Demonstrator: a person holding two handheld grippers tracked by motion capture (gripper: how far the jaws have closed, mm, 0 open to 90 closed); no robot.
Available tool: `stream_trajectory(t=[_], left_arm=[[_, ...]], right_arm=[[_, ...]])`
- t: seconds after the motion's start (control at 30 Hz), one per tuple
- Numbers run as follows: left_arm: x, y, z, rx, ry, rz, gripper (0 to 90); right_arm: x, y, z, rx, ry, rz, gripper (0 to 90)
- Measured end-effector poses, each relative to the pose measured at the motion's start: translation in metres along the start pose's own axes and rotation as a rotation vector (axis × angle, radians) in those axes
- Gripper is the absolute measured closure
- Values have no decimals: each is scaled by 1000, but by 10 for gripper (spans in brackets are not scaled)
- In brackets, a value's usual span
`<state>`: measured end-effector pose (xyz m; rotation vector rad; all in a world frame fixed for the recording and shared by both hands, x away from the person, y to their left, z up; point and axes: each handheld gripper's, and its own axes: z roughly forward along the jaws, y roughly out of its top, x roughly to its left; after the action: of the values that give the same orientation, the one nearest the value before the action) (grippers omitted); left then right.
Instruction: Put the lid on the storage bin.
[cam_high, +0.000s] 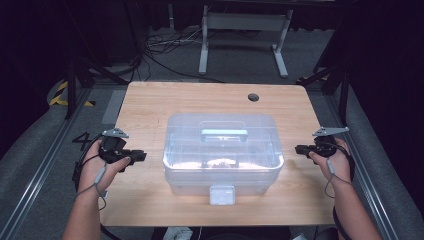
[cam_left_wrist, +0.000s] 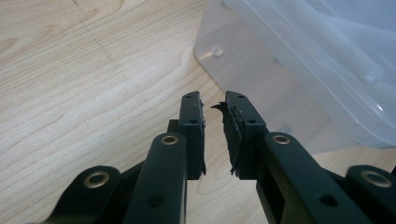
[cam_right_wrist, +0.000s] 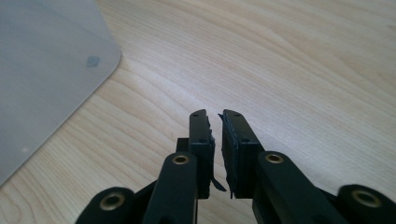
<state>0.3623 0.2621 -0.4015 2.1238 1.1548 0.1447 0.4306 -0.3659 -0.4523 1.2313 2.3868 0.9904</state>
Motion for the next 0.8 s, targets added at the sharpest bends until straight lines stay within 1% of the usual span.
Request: stream_trajectory(t=[0.13, 0.27, 0.37, 0.47, 0.53, 0.6, 0.67, 0.7, 0.73, 0.77, 0.8], left_arm=[[2, 0, 3, 8, -4, -3, 776], [4, -1, 6, 19, -9, -8, 777], [5, -1, 9, 28, -10, -5, 776], [5, -1, 11, 36, -15, -9, 776], [5, -1, 13, 41, -20, -10, 776], [6, -2, 14, 47, -20, -6, 775], [6, -2, 15, 53, -25, -6, 772], [6, -2, 16, 53, -28, -12, 770], [6, -2, 17, 54, -28, -9, 765], [7, -2, 17, 58, -30, -9, 754], [7, -3, 18, 62, -35, -8, 744]], right_arm=[[4, -3, 6, 16, 6, -4, 822], [8, -5, 10, 14, 3, -21, 820], [12, -7, 13, 13, 7, -23, 820], [16, -7, 18, 21, 12, -43, 815], [19, -7, 21, 24, 18, -57, 796], [21, -7, 23, 24, 20, -60, 775], [21, -8, 25, 28, 18, -60, 704], [21, -8, 26, 24, 15, -60, 638], [21, -9, 27, 17, 13, -56, 563], [20, -10, 29, -5, 0, -54, 463], [19, -10, 30, -14, -6, -56, 396]])
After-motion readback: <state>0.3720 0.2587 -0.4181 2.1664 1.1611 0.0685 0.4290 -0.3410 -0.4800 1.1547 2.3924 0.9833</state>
